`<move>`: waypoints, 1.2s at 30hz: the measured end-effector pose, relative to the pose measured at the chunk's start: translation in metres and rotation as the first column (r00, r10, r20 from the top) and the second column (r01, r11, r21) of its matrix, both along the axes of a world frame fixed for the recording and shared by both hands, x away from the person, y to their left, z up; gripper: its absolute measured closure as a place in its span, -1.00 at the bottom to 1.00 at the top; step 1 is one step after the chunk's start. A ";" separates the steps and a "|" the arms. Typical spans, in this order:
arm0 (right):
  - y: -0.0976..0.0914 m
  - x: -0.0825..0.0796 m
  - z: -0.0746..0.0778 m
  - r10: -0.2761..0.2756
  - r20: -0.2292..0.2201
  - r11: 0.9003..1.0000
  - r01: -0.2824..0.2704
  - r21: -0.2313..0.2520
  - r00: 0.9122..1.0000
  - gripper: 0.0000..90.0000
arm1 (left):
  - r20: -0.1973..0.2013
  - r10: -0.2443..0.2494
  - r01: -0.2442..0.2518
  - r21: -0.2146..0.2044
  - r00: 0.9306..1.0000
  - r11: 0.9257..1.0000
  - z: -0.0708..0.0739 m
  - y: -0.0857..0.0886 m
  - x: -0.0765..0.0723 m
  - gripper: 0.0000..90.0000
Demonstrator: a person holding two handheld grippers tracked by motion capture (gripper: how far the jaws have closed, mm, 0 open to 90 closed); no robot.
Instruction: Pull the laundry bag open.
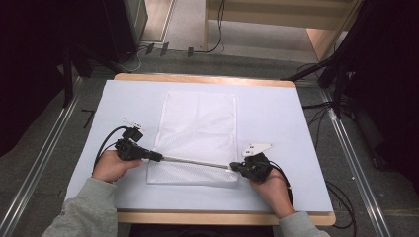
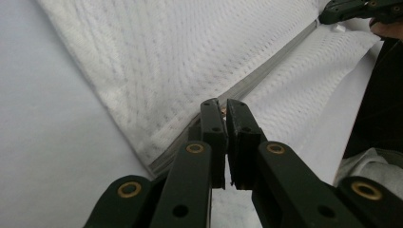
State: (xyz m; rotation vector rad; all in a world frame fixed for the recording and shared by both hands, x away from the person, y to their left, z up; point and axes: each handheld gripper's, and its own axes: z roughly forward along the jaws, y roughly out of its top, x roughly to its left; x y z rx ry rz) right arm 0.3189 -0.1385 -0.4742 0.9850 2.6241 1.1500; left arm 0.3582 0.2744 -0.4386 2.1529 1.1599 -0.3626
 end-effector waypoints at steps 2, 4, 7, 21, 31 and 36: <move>0.000 0.001 0.000 0.005 0.001 1.000 -0.005 0.001 1.000 1.00 | -0.003 0.011 -0.011 -0.006 1.000 1.000 0.000 0.005 -0.001 0.96; 0.000 0.001 0.000 0.007 0.000 1.000 -0.007 -0.003 1.000 1.00 | 0.001 0.025 -0.025 0.000 1.000 1.000 0.000 0.011 -0.002 0.96; 0.000 0.001 0.000 0.010 0.001 1.000 -0.010 -0.004 1.000 1.00 | 0.007 0.059 -0.059 0.009 0.998 0.998 0.002 0.021 -0.003 0.97; 0.000 0.005 0.002 0.014 -0.030 1.000 -0.014 0.002 0.999 1.00 | 0.011 0.093 -0.093 -0.005 0.996 0.996 0.000 0.037 -0.012 0.95; -0.001 0.013 0.006 0.015 -0.074 0.999 -0.013 0.035 0.997 0.78 | 0.061 0.054 -0.053 -0.027 0.997 0.998 0.002 0.030 -0.021 0.67; -0.008 0.015 0.013 -0.006 -0.059 0.997 0.011 0.073 0.998 0.59 | 0.136 0.066 -0.064 -0.018 0.989 0.998 0.004 0.032 -0.022 0.48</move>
